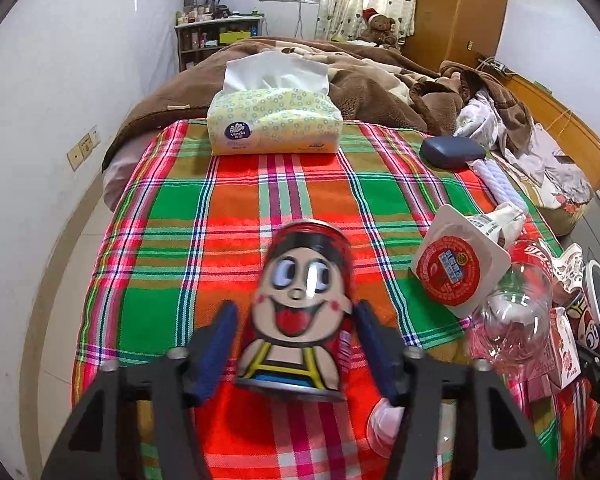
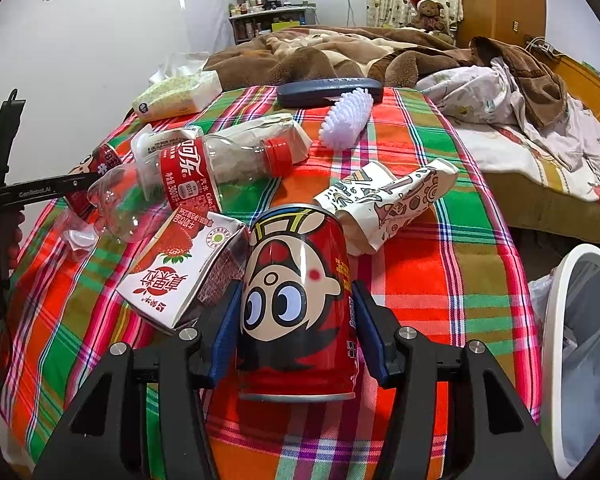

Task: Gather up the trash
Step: 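Grasp a red drink can with the left tool while the right tool grasps the red cartoon can, then carry both red cans over the white bin and open both tools to drop them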

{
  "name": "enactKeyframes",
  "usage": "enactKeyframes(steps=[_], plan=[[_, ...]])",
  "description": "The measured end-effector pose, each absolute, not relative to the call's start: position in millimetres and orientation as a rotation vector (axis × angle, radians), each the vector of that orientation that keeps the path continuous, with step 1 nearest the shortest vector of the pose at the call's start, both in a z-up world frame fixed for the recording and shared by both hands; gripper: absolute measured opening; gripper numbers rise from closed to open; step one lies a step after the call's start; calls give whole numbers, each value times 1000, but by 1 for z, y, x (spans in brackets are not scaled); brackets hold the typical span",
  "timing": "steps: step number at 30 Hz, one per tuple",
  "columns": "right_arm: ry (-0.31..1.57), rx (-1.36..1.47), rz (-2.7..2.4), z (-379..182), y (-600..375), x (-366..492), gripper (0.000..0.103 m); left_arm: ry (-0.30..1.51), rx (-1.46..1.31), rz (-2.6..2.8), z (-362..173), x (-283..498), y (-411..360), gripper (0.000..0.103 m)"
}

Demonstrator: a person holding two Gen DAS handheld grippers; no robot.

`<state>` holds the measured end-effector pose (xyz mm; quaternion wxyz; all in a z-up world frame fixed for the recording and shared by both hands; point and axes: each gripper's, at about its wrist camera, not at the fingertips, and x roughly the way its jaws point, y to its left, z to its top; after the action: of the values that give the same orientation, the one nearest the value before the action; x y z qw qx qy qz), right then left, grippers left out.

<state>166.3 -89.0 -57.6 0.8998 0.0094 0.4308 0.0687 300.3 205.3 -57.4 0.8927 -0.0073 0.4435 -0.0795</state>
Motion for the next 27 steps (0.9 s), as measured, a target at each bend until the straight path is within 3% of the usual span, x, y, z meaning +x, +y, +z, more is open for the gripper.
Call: enactKeyframes(steps=[27], plan=[[801, 98, 175, -36, -127, 135, 54, 829, 0, -154, -12, 214, 161, 52]])
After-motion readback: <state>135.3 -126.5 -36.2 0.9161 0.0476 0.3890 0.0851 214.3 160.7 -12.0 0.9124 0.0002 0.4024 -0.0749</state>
